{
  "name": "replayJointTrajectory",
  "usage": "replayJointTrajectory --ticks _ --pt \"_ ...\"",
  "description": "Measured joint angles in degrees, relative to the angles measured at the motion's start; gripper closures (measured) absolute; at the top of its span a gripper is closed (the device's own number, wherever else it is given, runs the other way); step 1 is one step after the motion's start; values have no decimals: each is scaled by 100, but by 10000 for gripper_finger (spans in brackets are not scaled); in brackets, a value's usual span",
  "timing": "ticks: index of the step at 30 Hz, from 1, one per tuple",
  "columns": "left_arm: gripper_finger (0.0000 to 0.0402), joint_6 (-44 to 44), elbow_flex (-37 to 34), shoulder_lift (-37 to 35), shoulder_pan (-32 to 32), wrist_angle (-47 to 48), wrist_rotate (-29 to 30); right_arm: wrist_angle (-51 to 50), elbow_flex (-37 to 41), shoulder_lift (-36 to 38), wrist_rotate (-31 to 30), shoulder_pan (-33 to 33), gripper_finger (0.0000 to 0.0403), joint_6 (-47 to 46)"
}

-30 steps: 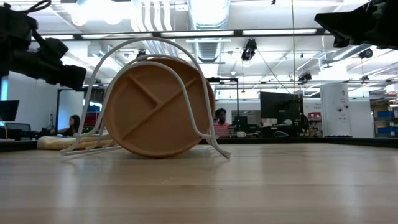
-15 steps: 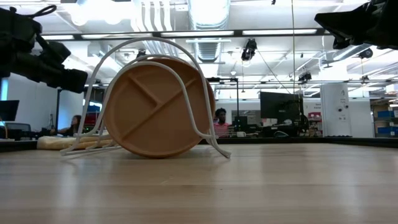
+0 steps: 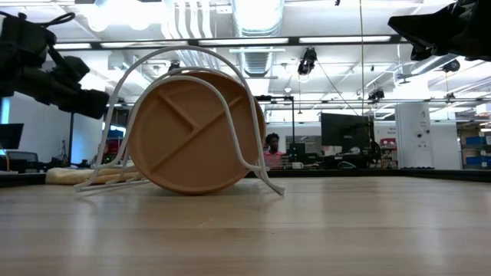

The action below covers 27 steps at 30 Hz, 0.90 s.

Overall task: Sort dishes
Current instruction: Return to Home Position

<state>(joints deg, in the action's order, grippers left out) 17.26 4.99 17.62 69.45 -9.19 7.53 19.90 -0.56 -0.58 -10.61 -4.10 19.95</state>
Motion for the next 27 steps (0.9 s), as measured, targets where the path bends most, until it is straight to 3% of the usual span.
replayJointTrajectory --ticks 27 --pt "402 -1 0 307 0 0 0 2 0 0 2 1 403 5"
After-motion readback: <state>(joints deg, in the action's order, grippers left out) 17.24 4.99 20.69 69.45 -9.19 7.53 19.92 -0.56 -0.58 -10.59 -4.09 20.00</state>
